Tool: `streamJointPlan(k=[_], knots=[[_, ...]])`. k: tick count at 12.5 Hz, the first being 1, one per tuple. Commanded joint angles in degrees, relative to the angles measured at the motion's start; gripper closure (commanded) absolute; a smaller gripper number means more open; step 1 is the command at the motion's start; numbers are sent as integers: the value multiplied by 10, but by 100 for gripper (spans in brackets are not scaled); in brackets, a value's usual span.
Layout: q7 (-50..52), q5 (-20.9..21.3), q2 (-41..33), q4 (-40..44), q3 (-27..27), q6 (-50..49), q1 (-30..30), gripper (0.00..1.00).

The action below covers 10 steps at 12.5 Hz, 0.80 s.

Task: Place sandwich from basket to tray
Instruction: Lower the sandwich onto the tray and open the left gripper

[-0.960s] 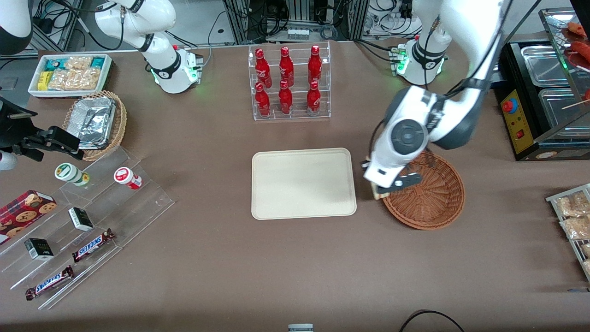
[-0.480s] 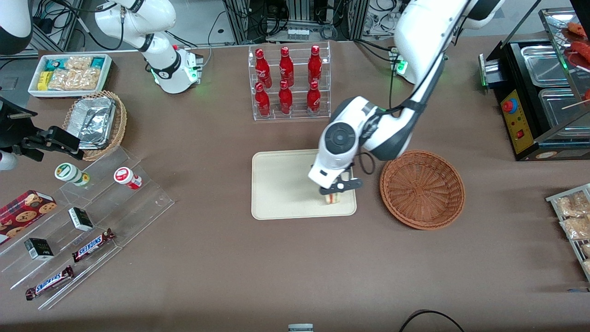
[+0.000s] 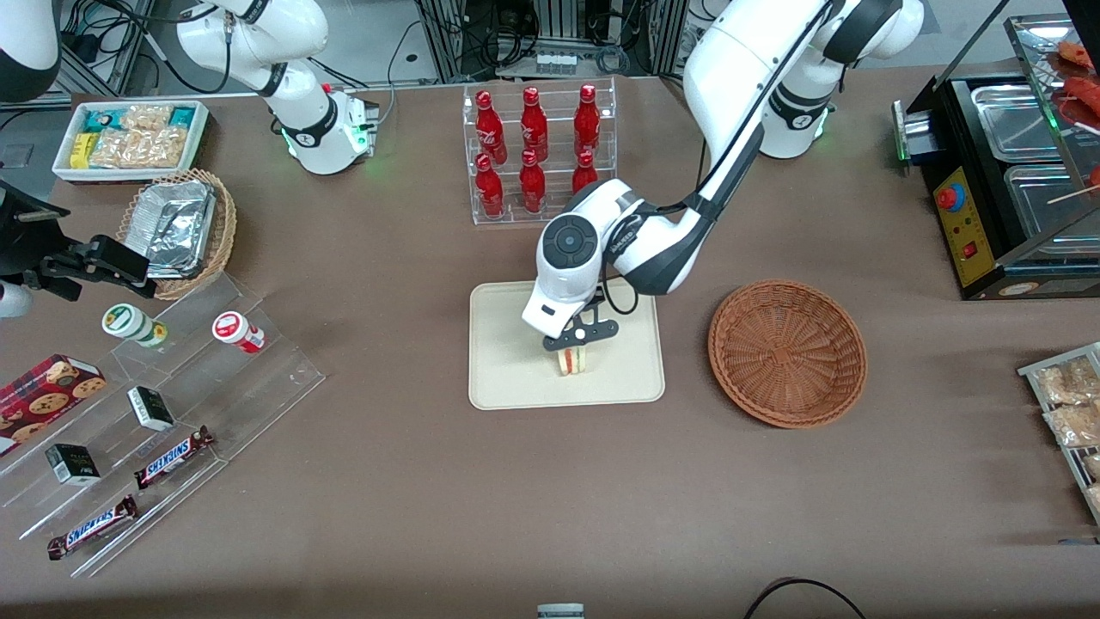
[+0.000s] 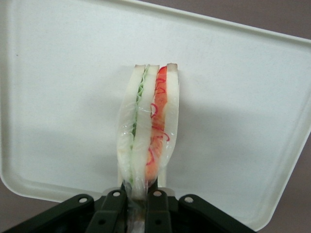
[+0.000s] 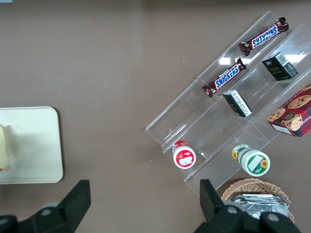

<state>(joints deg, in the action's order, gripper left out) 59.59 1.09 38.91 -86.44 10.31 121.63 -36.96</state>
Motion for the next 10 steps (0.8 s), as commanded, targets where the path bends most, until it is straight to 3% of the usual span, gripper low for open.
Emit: streamJointPlan(k=[1,3,4,5,8,10], knots=[[46,38,21,26,-9,5,-17,92],[53,51,30,24,-9,16,-17,87],[53,49,30,24,-8,16,-17,60],[54,46,28,25,-8,16,-17,1],[54,44,-7,23,-8,5,-17,0],[46,45,-39,29,-9,-60,-11,0]])
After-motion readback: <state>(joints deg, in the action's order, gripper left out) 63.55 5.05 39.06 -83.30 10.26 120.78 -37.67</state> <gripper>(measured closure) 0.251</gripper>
